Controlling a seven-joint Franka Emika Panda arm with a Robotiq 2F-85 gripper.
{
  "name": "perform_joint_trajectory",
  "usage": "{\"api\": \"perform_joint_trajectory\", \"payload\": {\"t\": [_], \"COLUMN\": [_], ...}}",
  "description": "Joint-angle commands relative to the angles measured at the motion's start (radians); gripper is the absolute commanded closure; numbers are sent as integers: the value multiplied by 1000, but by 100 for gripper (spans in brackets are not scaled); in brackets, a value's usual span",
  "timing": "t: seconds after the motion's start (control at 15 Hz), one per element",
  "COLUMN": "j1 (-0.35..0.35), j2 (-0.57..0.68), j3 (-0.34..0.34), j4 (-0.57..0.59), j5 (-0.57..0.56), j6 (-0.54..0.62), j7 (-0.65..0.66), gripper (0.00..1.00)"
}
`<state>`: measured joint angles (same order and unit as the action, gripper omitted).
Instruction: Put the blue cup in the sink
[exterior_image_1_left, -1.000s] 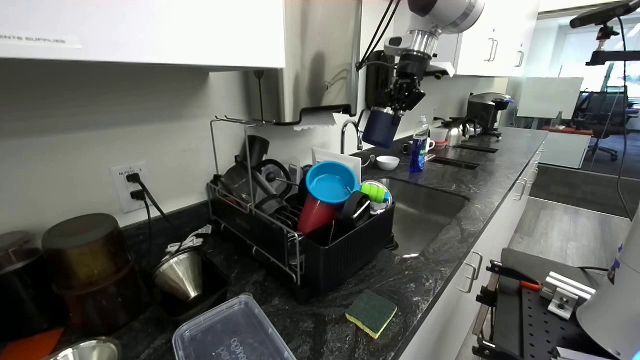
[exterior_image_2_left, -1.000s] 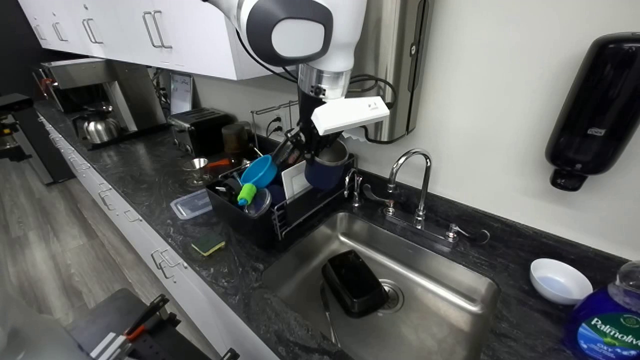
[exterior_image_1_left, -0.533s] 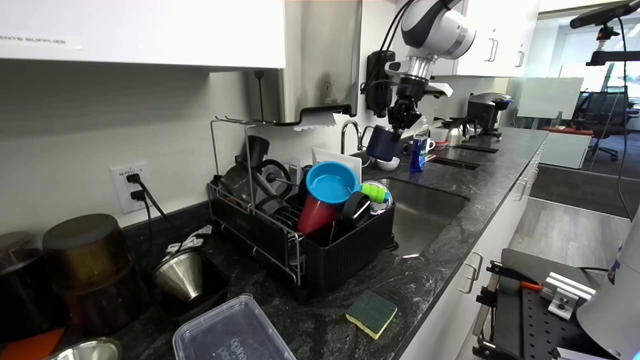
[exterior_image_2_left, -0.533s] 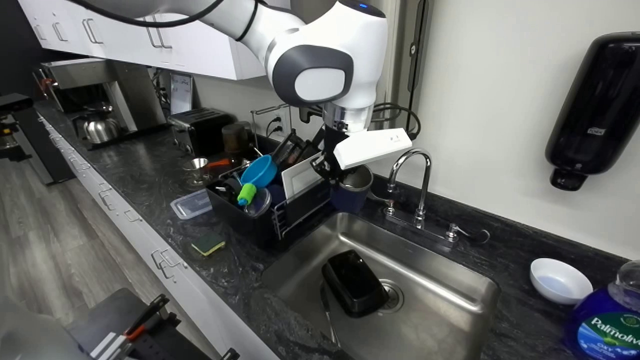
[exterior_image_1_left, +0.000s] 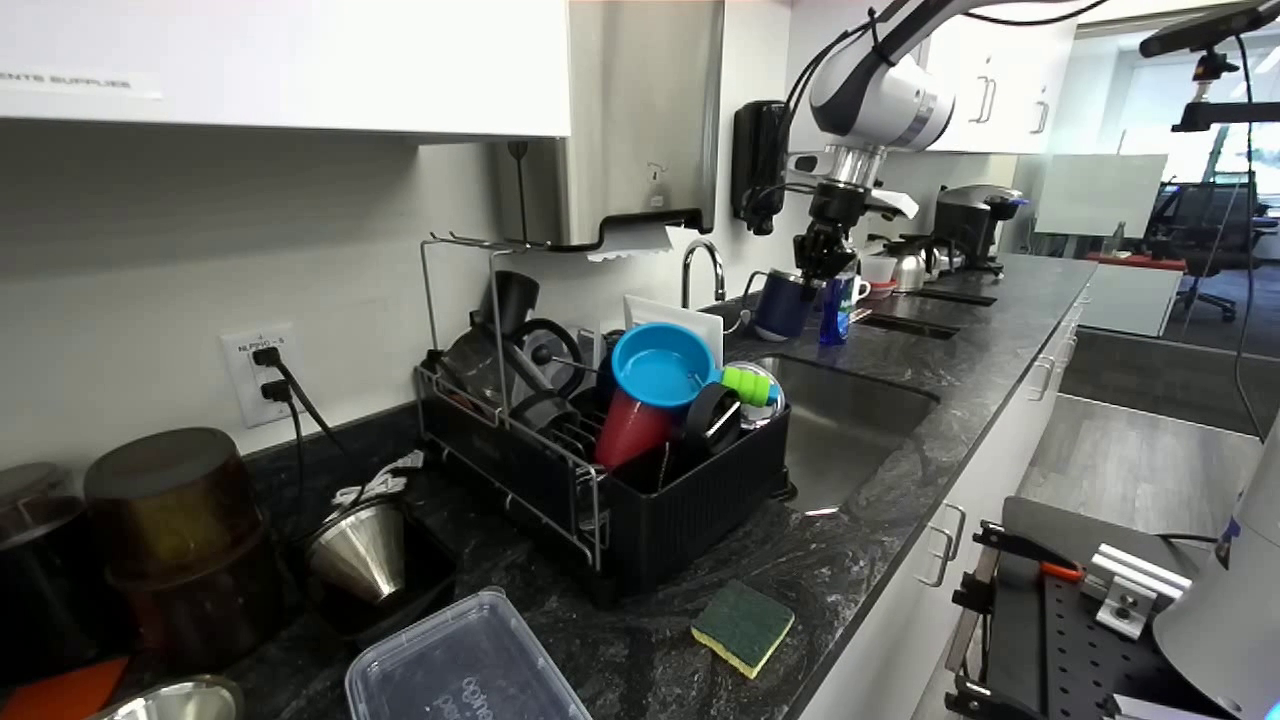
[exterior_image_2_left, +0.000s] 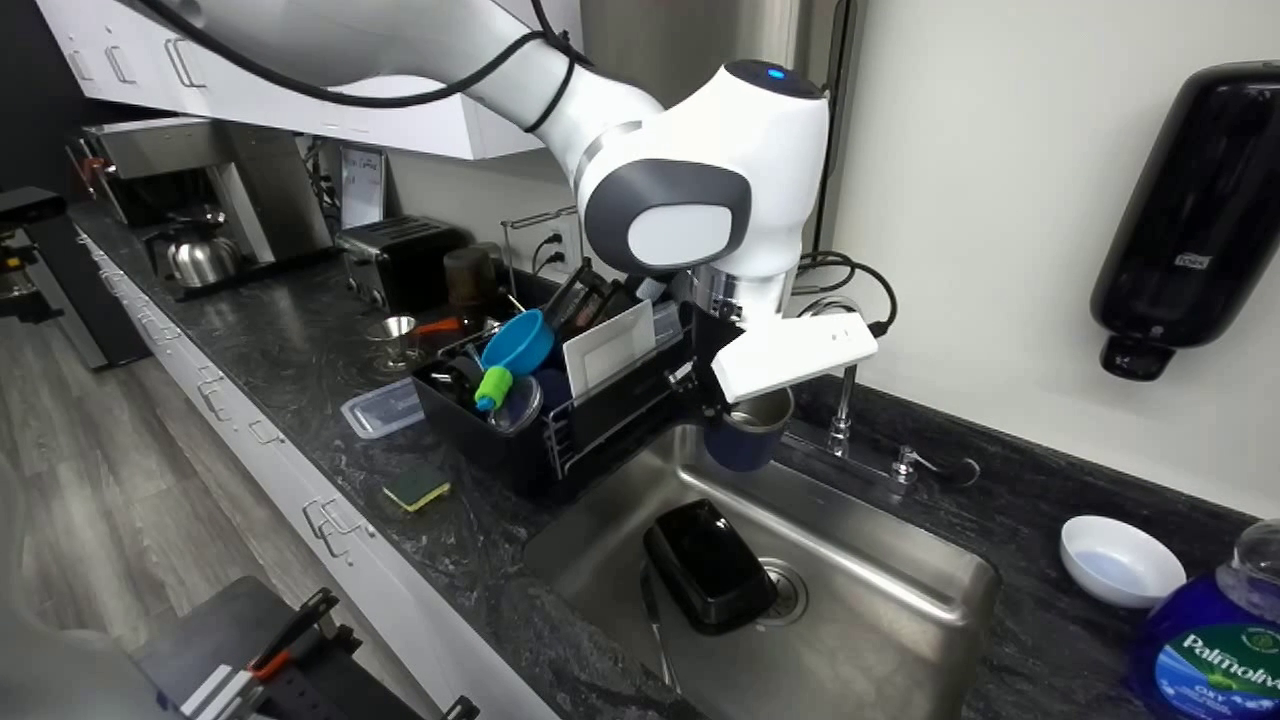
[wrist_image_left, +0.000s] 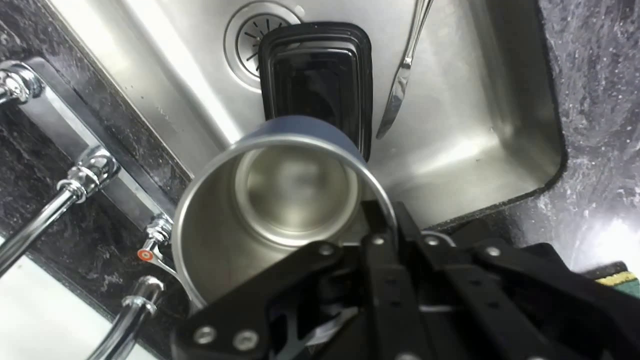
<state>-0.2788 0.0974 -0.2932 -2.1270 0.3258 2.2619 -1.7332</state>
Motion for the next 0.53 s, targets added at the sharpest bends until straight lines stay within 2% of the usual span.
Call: {"api": "perform_joint_trajectory", "payload": {"t": [0.0,0.47], "j1": [-38,-109], "j2": [42,85], "j3": [12,2], "j4": [22,49], "j5": [24,-4], "j6": [50,74], "j7": [-33,-30], "gripper": [98,98]}}
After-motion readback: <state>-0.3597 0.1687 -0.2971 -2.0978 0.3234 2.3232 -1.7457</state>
